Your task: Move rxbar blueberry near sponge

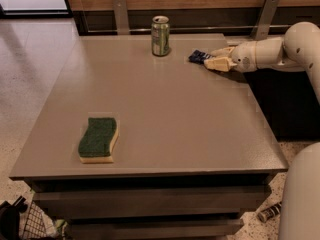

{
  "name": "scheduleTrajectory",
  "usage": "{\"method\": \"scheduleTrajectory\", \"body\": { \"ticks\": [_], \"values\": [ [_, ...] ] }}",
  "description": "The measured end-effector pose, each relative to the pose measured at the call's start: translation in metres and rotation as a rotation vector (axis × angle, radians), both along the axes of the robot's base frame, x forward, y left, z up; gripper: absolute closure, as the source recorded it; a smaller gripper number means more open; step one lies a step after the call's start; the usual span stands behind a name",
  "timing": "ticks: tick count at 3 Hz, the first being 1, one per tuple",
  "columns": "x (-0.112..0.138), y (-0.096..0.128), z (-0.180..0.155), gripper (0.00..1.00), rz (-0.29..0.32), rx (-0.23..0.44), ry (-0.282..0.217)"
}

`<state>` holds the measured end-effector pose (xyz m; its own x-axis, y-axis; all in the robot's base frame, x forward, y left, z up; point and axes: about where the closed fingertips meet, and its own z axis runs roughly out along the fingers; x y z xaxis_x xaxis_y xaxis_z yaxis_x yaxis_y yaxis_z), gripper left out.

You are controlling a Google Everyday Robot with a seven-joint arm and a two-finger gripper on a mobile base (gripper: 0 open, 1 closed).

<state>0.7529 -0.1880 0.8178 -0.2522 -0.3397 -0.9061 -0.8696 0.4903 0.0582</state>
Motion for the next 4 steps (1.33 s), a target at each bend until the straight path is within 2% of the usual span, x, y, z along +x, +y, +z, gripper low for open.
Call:
{"method": "scheduleTrajectory", "body": {
  "ticks": [1,2,3,4],
  "values": [
    [-0.022,-0.004,0.032,1.00,-0.024,-0.036,-0.127],
    [-0.061,-0.009,0.072,1.00,-0.044,-0.076,-0.259],
    [-0.091,-0.014,0.100,1.00,-0.041,-0.109,-0.325],
    [-0.114,-0.014,0.109,1.00,0.004,-0.135,-0.323]
  ]
}}
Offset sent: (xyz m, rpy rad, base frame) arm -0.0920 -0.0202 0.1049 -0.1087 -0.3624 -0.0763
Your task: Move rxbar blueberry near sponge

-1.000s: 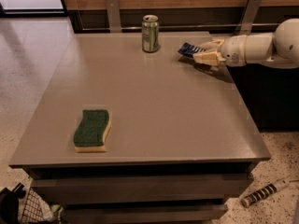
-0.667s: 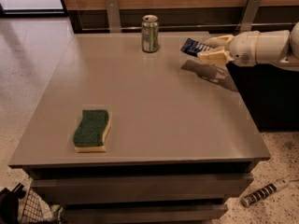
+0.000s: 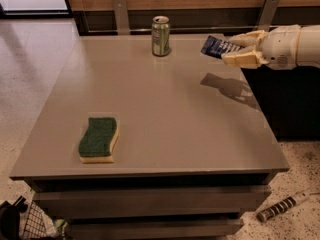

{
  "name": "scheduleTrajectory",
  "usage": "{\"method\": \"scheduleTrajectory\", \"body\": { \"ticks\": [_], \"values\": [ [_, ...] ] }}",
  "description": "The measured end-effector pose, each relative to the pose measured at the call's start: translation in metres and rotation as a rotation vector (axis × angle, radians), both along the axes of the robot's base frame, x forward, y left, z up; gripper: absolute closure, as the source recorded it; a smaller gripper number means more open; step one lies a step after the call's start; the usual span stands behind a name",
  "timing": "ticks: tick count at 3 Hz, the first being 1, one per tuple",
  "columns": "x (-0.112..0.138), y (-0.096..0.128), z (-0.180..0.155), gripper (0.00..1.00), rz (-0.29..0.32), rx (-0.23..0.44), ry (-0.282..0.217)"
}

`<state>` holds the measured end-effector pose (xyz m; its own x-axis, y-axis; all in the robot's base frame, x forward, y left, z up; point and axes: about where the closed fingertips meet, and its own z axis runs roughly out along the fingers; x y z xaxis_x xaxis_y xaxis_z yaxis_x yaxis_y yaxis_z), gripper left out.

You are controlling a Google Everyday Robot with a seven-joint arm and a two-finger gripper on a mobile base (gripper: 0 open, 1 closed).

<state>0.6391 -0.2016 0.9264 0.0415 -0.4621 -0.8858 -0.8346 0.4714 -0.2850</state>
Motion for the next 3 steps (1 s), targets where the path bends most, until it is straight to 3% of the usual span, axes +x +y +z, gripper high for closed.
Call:
{"method": "scheduleTrajectory", "body": {
  "ticks": [2,3],
  "values": [
    [-0.071,0.018,-0.018,1.00,0.123,-0.045,0.067],
    [-0.116,0.046,-0.043,1.00,0.183,-0.042,0.084]
  ]
}}
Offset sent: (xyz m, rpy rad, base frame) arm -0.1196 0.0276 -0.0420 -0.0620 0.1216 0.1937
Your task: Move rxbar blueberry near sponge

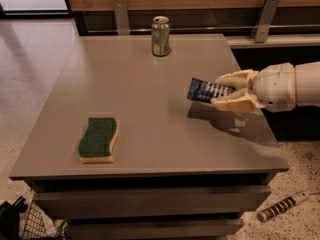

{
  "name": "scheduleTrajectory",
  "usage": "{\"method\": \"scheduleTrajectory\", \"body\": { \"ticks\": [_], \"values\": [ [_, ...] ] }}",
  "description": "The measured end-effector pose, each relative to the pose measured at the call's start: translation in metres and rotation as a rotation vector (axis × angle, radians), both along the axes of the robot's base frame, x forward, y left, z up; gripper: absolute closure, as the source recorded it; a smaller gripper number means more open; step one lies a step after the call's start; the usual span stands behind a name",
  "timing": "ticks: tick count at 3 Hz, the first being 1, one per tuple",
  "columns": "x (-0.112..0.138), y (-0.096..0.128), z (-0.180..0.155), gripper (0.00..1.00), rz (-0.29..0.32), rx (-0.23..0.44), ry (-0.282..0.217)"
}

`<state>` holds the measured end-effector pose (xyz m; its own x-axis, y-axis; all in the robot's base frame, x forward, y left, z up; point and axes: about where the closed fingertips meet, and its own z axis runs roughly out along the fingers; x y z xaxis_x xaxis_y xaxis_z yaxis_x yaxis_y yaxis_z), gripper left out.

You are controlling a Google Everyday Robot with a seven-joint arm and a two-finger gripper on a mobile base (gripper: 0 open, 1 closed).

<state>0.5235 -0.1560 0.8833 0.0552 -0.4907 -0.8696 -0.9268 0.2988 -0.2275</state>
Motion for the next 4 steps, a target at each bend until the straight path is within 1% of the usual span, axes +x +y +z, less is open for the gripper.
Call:
{"method": "scheduleTrajectory", "body": {
  "ticks": [1,2,3,4],
  "values": [
    [-0.050,0.045,-0.027,1.00,0.053,-0.003,0.025],
    [-0.081,0.081,-0.043,1.00,0.122,0.004,0.066],
    [-0.110,0.133,-0.053,1.00,0.214,-0.001,0.122],
    [-0.120,0.163,-0.055,0.98,0.262,-0.018,0.142]
  ]
}}
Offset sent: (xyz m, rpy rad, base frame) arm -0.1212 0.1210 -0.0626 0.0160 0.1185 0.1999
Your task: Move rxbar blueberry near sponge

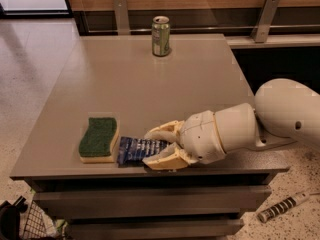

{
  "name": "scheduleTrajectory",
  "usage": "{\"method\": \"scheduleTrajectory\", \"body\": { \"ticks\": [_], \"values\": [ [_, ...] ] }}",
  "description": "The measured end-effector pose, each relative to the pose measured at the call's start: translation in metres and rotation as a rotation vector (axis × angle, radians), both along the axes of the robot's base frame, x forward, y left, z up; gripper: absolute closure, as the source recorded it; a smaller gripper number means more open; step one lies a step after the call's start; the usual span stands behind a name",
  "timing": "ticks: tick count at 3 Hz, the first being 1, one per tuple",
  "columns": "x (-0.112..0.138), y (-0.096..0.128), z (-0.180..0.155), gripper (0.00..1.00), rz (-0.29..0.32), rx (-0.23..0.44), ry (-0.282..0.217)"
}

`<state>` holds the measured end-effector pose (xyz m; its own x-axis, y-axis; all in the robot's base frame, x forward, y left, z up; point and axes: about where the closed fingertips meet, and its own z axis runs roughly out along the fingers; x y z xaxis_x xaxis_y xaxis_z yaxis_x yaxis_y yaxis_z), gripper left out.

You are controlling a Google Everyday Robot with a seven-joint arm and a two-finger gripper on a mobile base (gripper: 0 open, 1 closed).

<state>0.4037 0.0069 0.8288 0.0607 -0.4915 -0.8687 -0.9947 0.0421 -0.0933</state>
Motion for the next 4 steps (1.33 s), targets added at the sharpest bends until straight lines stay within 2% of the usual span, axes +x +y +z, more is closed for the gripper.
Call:
{"method": "scheduleTrajectory", "body": {
  "ticks": [1,2,4],
  "values": [
    [0.0001,-0.0009,0.0004,0.76,-0.001,0.000,-0.002],
    [-0.0010,0.0011,0.0008,0.44,0.004,-0.002,-0.004],
    [-0.0025,0.0041,0.0014,0.00,0.011,-0.004,-0.005]
  ]
}}
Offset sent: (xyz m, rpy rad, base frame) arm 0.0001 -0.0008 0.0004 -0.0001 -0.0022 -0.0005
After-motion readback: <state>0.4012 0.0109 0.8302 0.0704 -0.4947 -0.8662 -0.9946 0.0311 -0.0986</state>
